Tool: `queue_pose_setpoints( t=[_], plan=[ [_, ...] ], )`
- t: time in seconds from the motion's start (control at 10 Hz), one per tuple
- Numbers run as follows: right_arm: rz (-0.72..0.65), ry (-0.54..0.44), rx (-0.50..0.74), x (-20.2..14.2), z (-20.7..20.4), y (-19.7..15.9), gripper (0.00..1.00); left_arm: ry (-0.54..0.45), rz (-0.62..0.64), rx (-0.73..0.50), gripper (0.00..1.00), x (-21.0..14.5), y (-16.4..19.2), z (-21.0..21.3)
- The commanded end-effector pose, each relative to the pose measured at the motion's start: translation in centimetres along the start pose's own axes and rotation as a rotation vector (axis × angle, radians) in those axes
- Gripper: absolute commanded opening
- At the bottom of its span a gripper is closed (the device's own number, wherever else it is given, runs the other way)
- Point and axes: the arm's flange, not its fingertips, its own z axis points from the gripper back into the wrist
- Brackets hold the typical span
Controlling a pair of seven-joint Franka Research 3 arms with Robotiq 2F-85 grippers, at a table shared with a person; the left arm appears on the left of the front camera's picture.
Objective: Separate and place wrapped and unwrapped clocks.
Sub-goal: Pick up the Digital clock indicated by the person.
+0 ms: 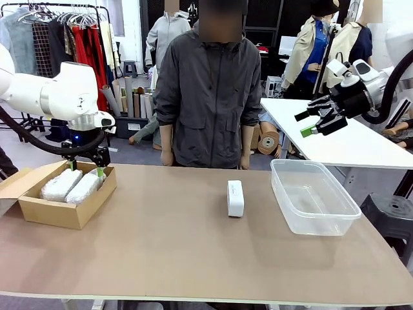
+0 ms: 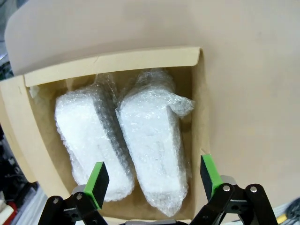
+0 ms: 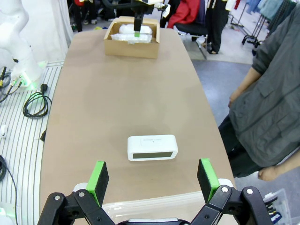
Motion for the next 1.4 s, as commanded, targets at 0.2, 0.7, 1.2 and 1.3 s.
queue_pose_setpoints(
  t=[0.2, 0.7, 1.2, 1.3],
  plan=[
    [0.004, -0.003, 0.0, 0.2, 0.0, 0.1, 1.0, -0.063, -0.313, -0.04, 1.0, -1.9, 0.0, 3.6],
    [0.004, -0.003, 0.0, 0.2, 0.0, 0.1, 1.0, -0.272, -0.805, -0.412, 1.0, -3.3, 1.2, 8.2],
    [0.004, -0.003, 0.0, 0.2, 0.0, 0.1, 1.0, -0.689, -1.147, -0.482, 1.0, -4.0, 3.6, 10.4],
    [0.004, -0.003, 0.0, 0.2, 0.0, 0.1, 1.0, -0.756, -1.207, -0.515, 1.0, -3.8, 4.0, 10.7]
  ],
)
